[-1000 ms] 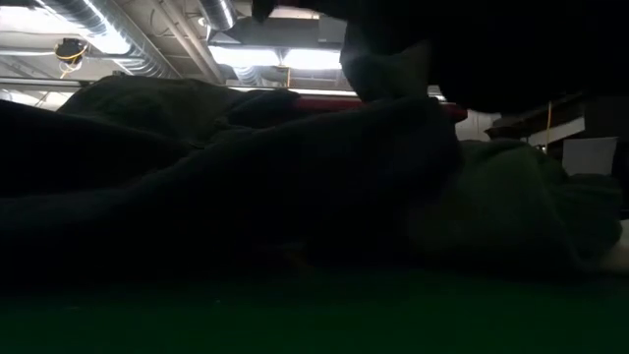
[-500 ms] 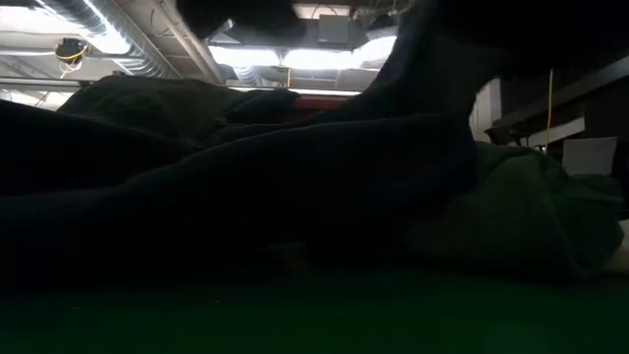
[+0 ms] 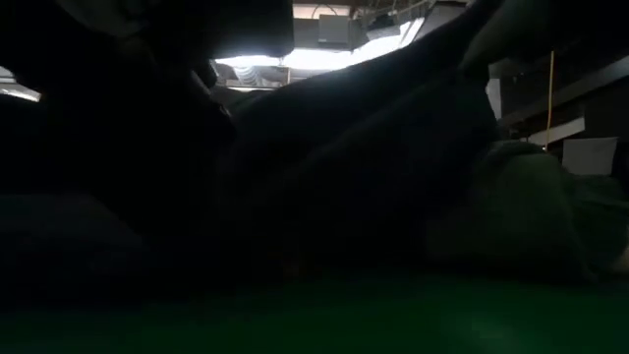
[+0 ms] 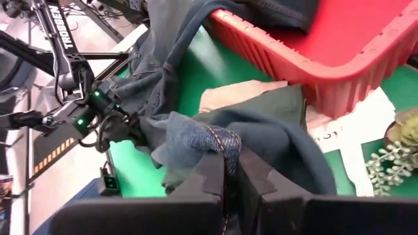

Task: Fold laundry
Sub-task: Fold the dark blue pants

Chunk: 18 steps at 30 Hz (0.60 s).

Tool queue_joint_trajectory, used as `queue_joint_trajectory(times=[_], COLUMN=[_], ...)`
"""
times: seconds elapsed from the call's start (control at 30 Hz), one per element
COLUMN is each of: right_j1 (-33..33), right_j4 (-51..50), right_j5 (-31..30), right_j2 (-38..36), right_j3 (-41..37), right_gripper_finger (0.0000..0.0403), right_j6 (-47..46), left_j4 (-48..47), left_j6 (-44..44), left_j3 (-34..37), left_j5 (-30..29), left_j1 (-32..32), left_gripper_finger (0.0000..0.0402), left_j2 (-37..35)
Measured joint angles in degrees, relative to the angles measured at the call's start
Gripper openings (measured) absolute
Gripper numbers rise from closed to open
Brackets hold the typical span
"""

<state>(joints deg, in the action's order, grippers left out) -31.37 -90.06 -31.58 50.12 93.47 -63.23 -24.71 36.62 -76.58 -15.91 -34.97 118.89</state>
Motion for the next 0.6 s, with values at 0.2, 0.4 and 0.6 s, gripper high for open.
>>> queue_joint_trajectory(times=[0.2,0.4,0.6], right_j1=[0.0,-0.01,-0.11], right_j4=[0.15,0.03,0.15], right_j5=[4.83,14.25,21.71], right_j2=[-0.37,0.09,2.46], right_j3=[-0.04,-0.22,-0.26], right_gripper_finger=[0.0025,0.0011,0.0025], right_j6=[-3.79,-7.15,-7.47], left_j4=[-3.66,-4.36,-5.04], left_j6=[2.33,7.04,11.28], left_j3=[-0.04,0.1,0.49], left_j5=[3.74,5.18,4.09], left_j1=[-3.4,-7.07,-9.56], left_gripper_finger=[0.0002,0.0002,0.0002], left_j2=[-0.29,-0.72,-2.94])
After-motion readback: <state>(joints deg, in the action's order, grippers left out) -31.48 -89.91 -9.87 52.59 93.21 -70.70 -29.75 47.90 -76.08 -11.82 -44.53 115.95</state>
